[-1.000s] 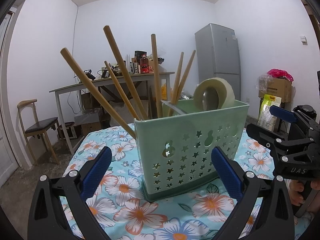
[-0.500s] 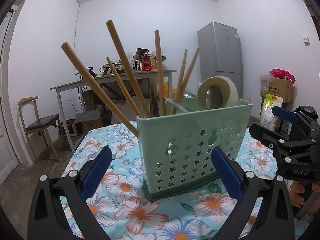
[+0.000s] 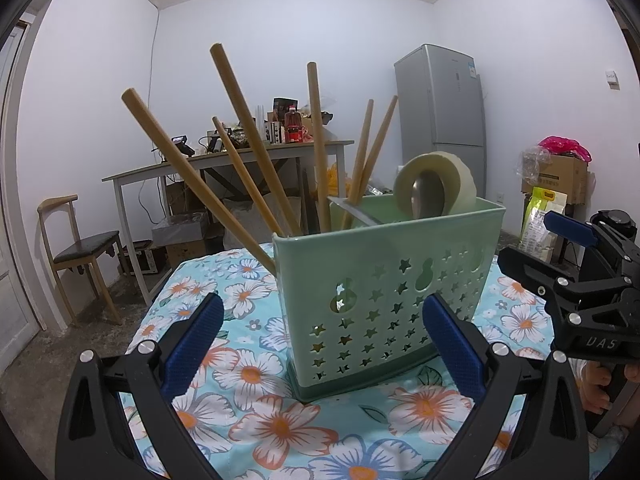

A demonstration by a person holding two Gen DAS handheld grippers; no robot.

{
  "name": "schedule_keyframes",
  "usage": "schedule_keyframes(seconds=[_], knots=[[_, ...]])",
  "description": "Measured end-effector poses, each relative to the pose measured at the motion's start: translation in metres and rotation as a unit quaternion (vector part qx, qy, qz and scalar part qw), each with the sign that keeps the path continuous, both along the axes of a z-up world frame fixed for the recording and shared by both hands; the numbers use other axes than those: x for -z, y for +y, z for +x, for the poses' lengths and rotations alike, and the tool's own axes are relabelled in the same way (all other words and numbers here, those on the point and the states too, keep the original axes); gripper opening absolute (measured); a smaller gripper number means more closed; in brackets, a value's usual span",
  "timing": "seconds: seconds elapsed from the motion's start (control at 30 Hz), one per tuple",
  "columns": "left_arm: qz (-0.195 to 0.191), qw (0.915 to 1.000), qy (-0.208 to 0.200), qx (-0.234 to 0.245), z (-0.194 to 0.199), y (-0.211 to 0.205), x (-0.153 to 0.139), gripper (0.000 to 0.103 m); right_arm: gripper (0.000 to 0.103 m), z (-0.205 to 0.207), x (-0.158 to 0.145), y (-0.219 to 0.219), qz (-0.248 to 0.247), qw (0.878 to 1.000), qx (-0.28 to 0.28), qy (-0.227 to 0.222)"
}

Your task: Organize utensils

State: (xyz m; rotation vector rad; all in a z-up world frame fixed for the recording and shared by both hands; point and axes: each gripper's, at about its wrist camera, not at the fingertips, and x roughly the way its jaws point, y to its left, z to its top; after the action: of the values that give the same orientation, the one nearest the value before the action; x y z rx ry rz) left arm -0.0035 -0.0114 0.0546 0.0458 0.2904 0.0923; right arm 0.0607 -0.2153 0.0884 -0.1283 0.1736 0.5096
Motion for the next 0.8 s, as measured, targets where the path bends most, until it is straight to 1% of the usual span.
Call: schedule_keyframes(seconds=[0.8], knots=[[-0.002, 1.0000, 0.004, -0.005, 0.0011, 0.0012, 0.0011, 0.098, 0.095, 0.0005, -0.0002, 0.0000, 0.000, 1.000, 0.000, 0.000]])
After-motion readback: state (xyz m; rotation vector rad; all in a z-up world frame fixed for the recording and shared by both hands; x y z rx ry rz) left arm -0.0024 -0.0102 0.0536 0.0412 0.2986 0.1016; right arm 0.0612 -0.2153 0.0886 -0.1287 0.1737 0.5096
